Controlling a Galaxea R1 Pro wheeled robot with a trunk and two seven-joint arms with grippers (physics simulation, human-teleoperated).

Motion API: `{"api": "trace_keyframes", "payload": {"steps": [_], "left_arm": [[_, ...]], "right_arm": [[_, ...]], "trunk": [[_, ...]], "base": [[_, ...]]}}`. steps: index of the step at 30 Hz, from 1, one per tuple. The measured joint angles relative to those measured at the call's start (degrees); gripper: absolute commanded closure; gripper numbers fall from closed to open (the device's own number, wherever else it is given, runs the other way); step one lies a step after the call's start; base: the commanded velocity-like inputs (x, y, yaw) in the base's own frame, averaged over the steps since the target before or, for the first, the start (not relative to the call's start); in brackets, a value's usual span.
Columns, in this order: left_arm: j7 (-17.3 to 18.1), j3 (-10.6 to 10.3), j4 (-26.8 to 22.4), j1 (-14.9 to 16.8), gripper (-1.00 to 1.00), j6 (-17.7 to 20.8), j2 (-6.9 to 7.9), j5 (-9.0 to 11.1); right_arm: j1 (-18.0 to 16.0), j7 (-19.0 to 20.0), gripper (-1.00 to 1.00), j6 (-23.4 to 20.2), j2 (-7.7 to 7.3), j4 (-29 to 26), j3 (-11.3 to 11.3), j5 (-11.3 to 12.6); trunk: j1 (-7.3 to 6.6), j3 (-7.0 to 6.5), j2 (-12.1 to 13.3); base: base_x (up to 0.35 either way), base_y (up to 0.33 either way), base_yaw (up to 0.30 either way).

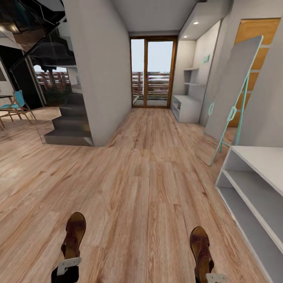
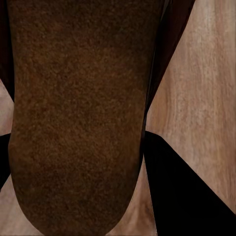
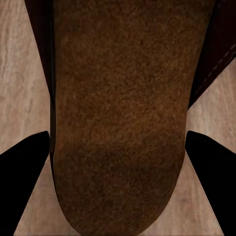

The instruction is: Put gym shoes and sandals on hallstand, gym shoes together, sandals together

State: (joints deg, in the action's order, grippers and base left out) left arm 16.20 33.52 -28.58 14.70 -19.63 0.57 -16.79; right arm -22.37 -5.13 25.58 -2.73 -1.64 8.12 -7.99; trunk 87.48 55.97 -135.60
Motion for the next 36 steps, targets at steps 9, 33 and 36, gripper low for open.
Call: {"api": "trace_keyframes", "payload": {"steps": [9,33,36], "left_arm": [[0.0,0.0,0.0,0.0,1.0,0.01,0.03,-0.01],[0.01,0.0,0.0,-0.03,1.0,0.0,-0.08,-0.01],[0.03,-0.01,0.0,-0.01,1.0,0.0,-0.12,-0.01]], "right_arm": [[0.0,0.0,1.0,0.0,0.0,0.0,0.0,0.0],[0.0,0.0,1.0,0.0,0.0,0.0,0.0,0.0],[0.0,0.0,1.0,0.0,0.0,0.0,0.0,0.0]], "trunk": [[0.0,0.0,0.0],[0.0,0.0,0.0],[0.0,0.0,0.0]], "base": [[0.34,0.0,0.0],[0.34,0.0,0.0],[0.34,0.0,0.0]]}}
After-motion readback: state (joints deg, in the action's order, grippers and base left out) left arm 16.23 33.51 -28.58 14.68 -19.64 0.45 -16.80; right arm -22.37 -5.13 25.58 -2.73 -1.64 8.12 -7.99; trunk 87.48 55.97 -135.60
